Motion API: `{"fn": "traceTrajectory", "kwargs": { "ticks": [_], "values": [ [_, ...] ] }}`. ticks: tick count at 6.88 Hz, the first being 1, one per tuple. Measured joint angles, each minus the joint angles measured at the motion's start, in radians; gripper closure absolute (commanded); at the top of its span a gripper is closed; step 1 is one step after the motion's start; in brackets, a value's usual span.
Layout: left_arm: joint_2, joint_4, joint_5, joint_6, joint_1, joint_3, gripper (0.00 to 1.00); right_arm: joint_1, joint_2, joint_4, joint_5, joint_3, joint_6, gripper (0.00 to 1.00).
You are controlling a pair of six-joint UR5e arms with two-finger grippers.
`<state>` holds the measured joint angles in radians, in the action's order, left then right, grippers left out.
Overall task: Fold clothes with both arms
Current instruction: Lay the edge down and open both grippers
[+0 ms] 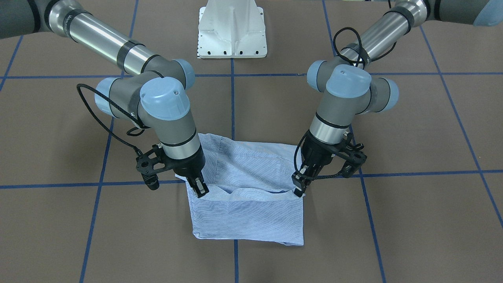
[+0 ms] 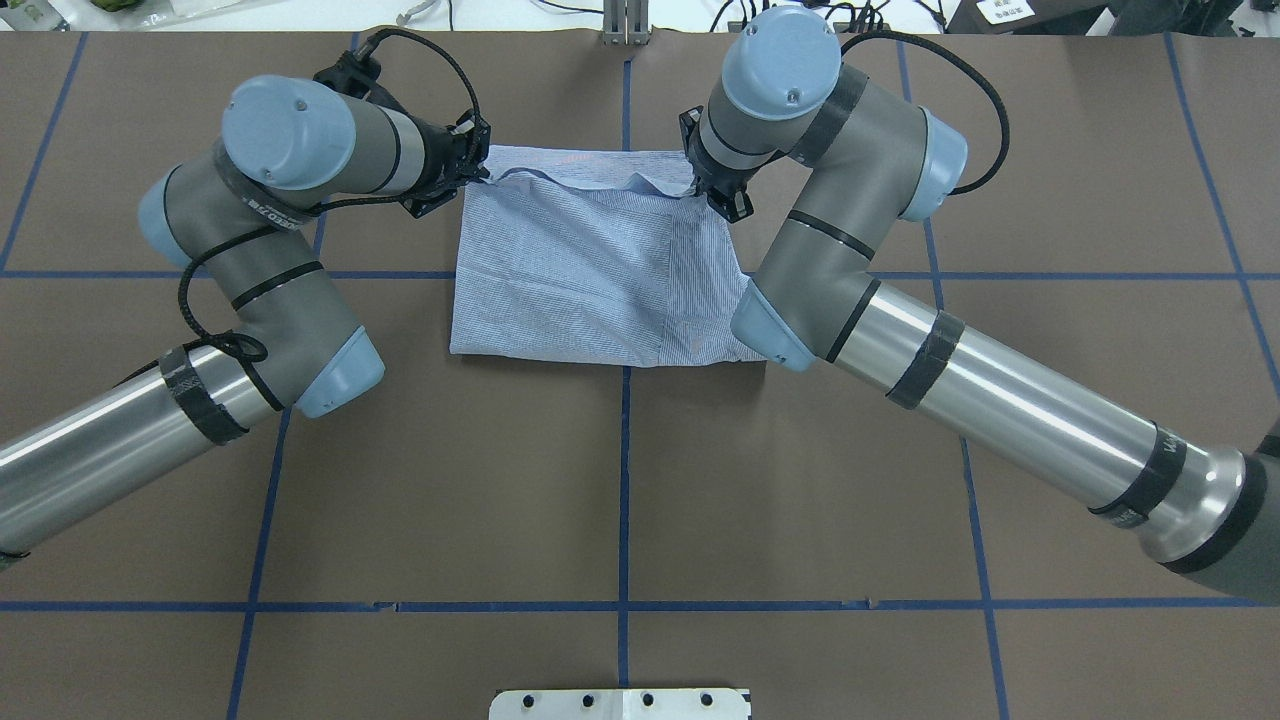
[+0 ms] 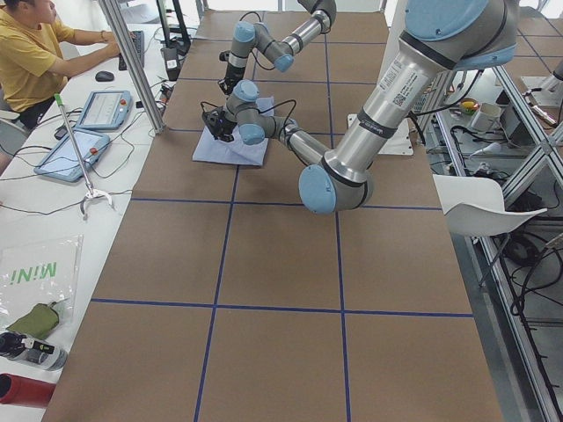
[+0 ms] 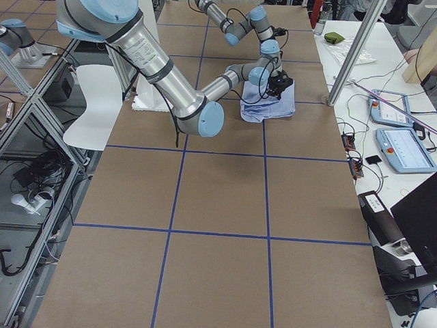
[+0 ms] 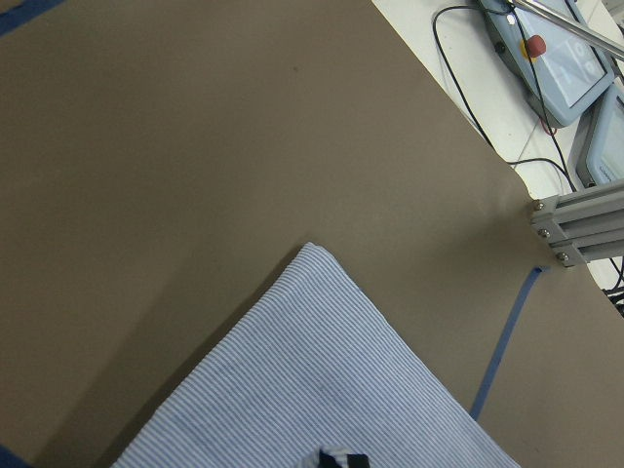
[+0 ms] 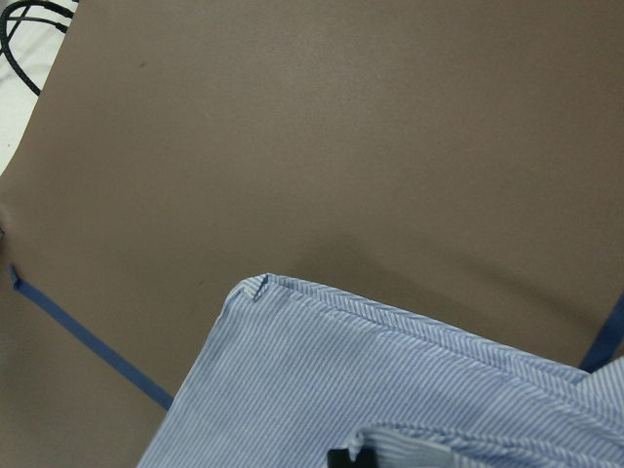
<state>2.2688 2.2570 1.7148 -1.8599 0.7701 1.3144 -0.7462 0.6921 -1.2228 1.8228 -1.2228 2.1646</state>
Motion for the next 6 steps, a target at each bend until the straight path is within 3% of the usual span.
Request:
{"fn": "traceTrajectory", "kwargs": {
  "ticks": [1,2,4,6],
  "values": [
    [0.033,0.049,-0.002,0.007,0.005,-0.081,0.48,-0.004,-0.015,0.043,0.0,0.054,-0.022,0.66],
    [0.074,0.111,-0.004,0.019,0.014,-0.18,0.39,-0.016,-0.045,0.101,-0.001,0.133,-0.054,0.01],
    [0.115,0.167,-0.003,0.052,0.052,-0.277,0.39,-0.071,-0.125,0.149,0.018,0.275,-0.187,0.0],
    [0.116,0.175,0.008,0.087,0.078,-0.284,0.39,-0.125,-0.14,0.153,0.082,0.322,-0.311,0.0]
  ]
}}
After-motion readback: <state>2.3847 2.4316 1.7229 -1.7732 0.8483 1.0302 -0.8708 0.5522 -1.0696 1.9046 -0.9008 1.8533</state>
